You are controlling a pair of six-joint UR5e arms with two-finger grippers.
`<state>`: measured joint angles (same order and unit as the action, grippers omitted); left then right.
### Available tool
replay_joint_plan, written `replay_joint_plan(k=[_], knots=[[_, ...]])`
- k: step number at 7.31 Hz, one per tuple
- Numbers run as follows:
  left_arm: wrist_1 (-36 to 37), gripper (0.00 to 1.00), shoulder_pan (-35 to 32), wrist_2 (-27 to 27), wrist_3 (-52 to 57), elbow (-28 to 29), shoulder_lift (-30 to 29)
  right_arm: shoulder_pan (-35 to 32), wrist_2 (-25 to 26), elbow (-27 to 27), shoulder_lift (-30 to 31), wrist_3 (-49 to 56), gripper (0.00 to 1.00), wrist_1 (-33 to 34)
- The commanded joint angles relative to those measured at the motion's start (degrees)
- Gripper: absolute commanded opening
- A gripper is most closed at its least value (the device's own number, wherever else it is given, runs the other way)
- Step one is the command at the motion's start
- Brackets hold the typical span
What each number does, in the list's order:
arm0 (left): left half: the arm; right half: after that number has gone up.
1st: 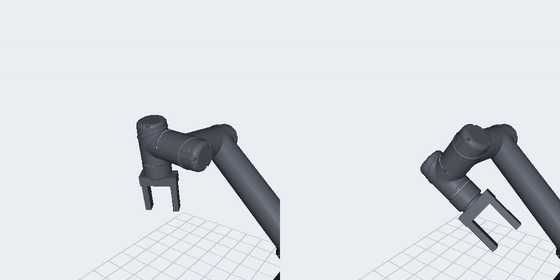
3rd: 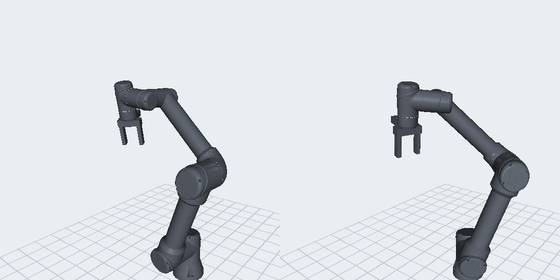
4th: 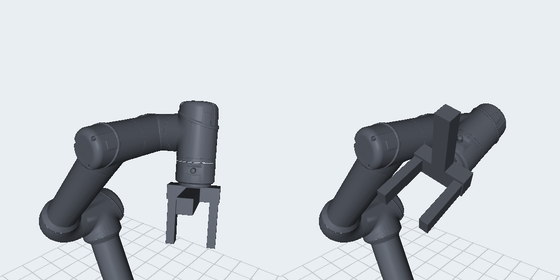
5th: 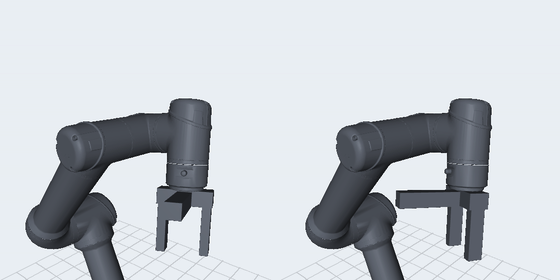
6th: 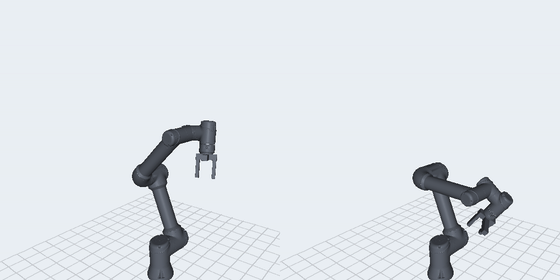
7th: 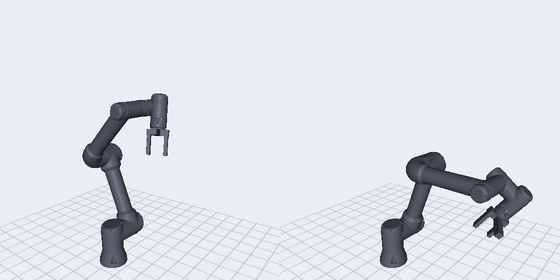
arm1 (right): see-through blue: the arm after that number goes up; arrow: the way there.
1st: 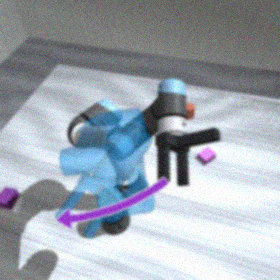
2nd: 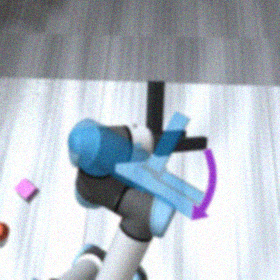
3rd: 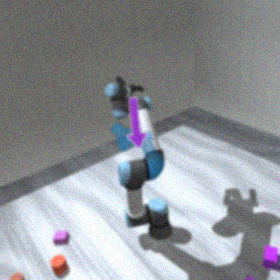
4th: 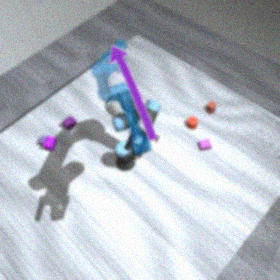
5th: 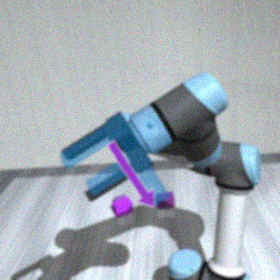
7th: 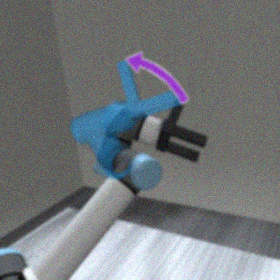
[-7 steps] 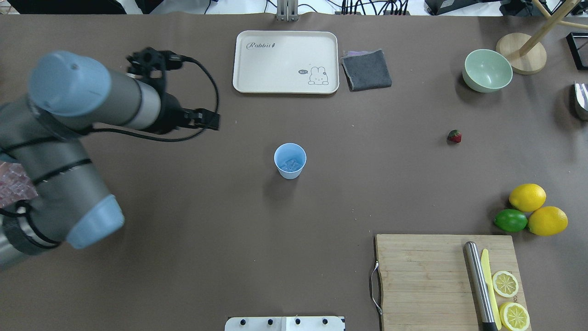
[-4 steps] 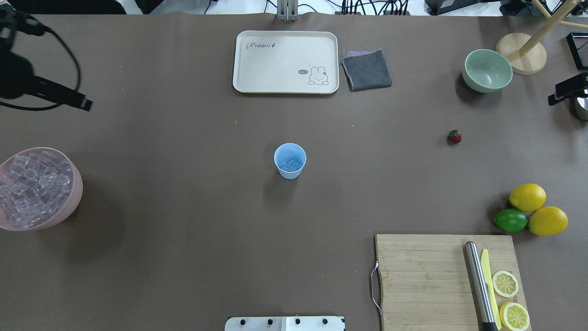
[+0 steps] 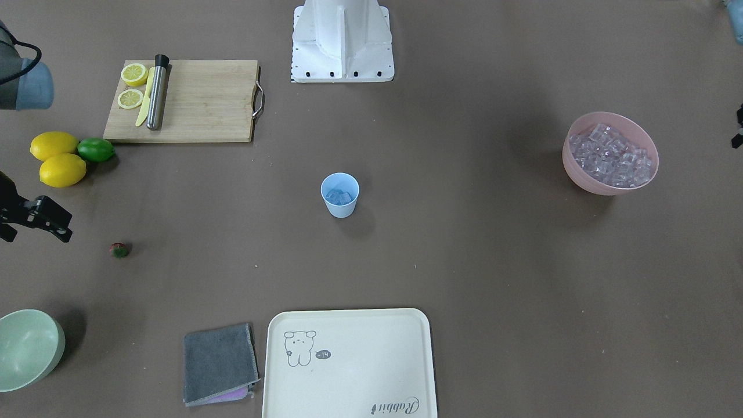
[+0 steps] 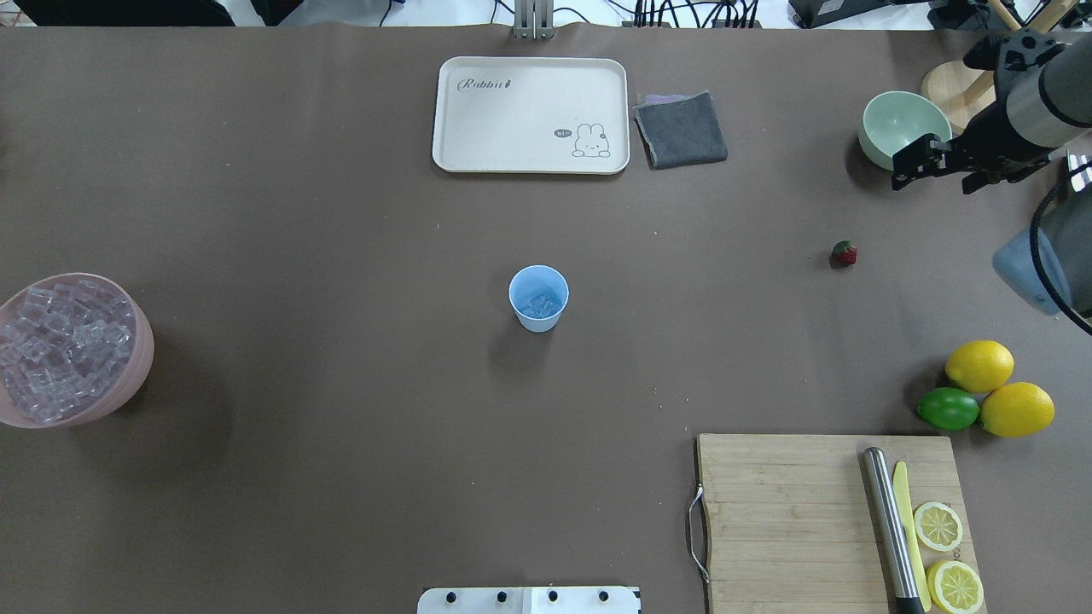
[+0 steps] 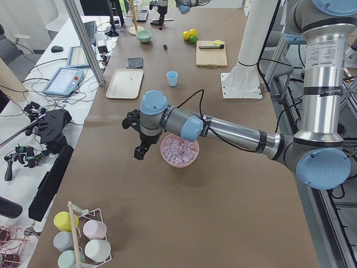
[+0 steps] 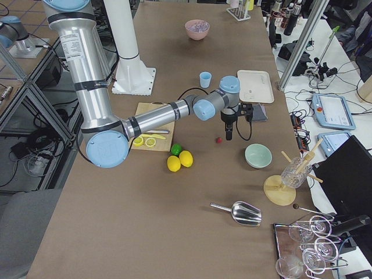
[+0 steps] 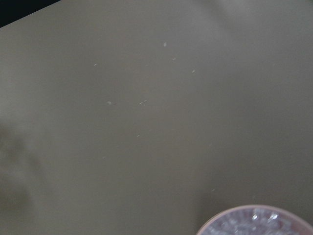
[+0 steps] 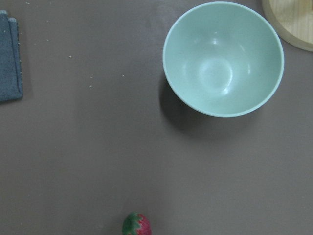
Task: Put ice and strawberries in cup
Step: 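Lower the right gripper onto the red strawberry and grasp it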
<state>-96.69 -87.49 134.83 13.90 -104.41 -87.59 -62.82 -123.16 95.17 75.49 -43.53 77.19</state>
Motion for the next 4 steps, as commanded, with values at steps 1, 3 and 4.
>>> replay_joint_plan(k=[1, 3, 4], knots=[[1.79, 0.99, -5.22, 0.52, 7.35, 1.93, 2.94, 2.86, 3.6, -5.32, -4.11, -0.51, 1.0, -1.32], [1.94, 0.99, -5.14, 0.26, 7.02, 2.55, 2.77, 6.2, 4.24, -11.56, -3.95, -5.31, 1.0, -12.01], [2.03, 0.99, -4.97, 0.26, 7.01, 2.55, 2.77, 8.74, 7.46, -11.93, -3.69, -6.82, 1.0, -12.49]])
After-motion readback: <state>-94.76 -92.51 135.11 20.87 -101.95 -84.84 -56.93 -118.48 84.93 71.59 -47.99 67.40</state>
